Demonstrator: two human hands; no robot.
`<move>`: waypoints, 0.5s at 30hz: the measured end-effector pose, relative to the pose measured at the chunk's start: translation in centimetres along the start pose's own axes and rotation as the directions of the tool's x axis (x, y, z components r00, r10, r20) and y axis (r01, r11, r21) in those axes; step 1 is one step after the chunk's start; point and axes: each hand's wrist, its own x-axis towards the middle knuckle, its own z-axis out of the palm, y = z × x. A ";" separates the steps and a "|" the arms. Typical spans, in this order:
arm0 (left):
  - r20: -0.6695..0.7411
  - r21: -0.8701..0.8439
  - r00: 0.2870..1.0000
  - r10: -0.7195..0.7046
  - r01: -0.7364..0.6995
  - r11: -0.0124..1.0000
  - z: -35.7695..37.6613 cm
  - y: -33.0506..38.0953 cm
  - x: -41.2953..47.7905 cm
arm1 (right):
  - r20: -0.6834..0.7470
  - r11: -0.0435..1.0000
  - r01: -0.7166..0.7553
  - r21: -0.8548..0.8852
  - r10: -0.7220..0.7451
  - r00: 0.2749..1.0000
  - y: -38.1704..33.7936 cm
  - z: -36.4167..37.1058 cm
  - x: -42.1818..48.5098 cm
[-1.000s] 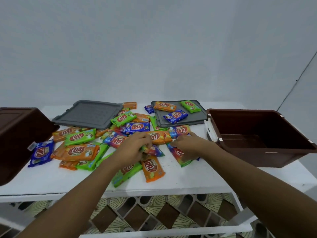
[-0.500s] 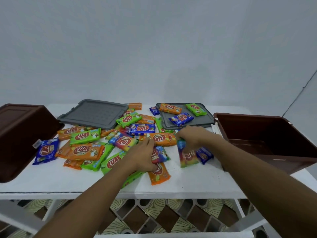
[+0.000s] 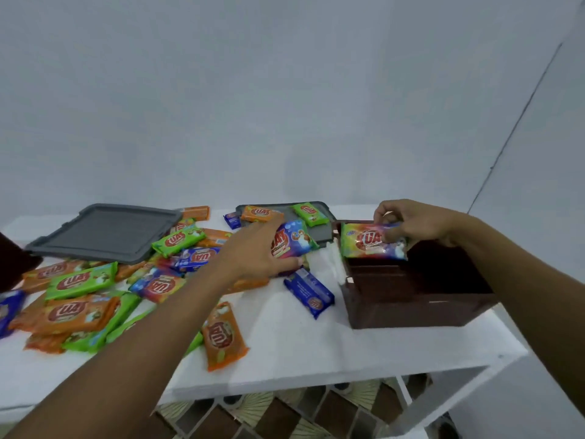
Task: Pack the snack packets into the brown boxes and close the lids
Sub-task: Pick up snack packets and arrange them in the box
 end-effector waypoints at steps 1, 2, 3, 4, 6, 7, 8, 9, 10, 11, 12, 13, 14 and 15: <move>-0.006 -0.012 1.000 0.026 -0.026 1.000 -0.2 1.4 0.9 | -0.013 1.000 -0.022 0.019 0.022 1.000 1.3 -0.8 -0.2; -0.016 -0.023 0.998 0.064 -0.064 0.998 -0.3 2.7 1.8 | -0.017 0.999 -0.042 0.012 0.042 0.999 2.6 -1.4 -0.2; -0.027 -0.022 0.993 0.111 -0.111 0.994 -0.2 4.2 2.7 | -0.021 0.998 -0.064 -0.020 0.064 0.998 4.0 -2.2 -0.2; -0.037 -0.004 0.986 0.160 -0.160 0.987 0.0 5.8 3.9 | -0.026 0.992 -0.092 -0.087 0.090 0.996 5.6 -3.0 -0.1; -0.032 0.053 0.968 0.249 -0.248 0.967 0.7 8.5 6.0 | -0.030 0.959 -0.134 -0.251 0.130 0.991 8.3 -3.8 0.5; -0.016 0.084 0.958 0.286 -0.283 0.955 1.3 9.7 7.0 | -0.036 0.939 -0.138 -0.315 0.133 0.990 9.3 -3.9 0.8; 0.003 0.116 0.950 0.311 -0.309 0.944 2.2 11.0 8.0 | -0.049 0.923 -0.142 -0.358 0.134 0.990 10.3 -3.9 1.0; 0.025 0.147 0.945 0.326 -0.326 0.934 3.0 12.1 8.8 | -0.056 0.911 -0.140 -0.387 0.128 0.990 11.2 -3.7 1.4; 0.055 0.171 0.942 0.330 -0.334 0.927 3.9 13.0 9.5 | -0.059 0.899 -0.142 -0.414 0.129 0.990 12.1 -3.4 1.8; 0.098 0.189 0.942 0.320 -0.333 0.924 4.9 14.0 10.3 | -0.059 0.884 -0.146 -0.444 0.134 0.989 13.1 -3.2 2.2; 0.145 0.211 0.942 0.302 -0.327 0.921 5.9 14.5 10.9 | -0.060 0.859 -0.143 -0.492 0.130 0.990 13.7 -2.9 2.5; 0.192 0.239 0.941 0.279 -0.321 0.916 6.8 15.0 11.5 | -0.064 0.826 -0.127 -0.549 0.110 0.992 14.4 -2.5 2.9; 0.240 0.274 0.938 0.248 -0.311 0.910 7.7 15.2 11.9 | -0.067 0.781 -0.102 -0.616 0.077 0.995 15.0 -2.2 3.2; 0.284 0.313 0.934 0.214 -0.302 0.901 8.4 15.3 12.2 | -0.063 0.715 -0.061 -0.696 0.024 0.998 15.1 -1.9 3.3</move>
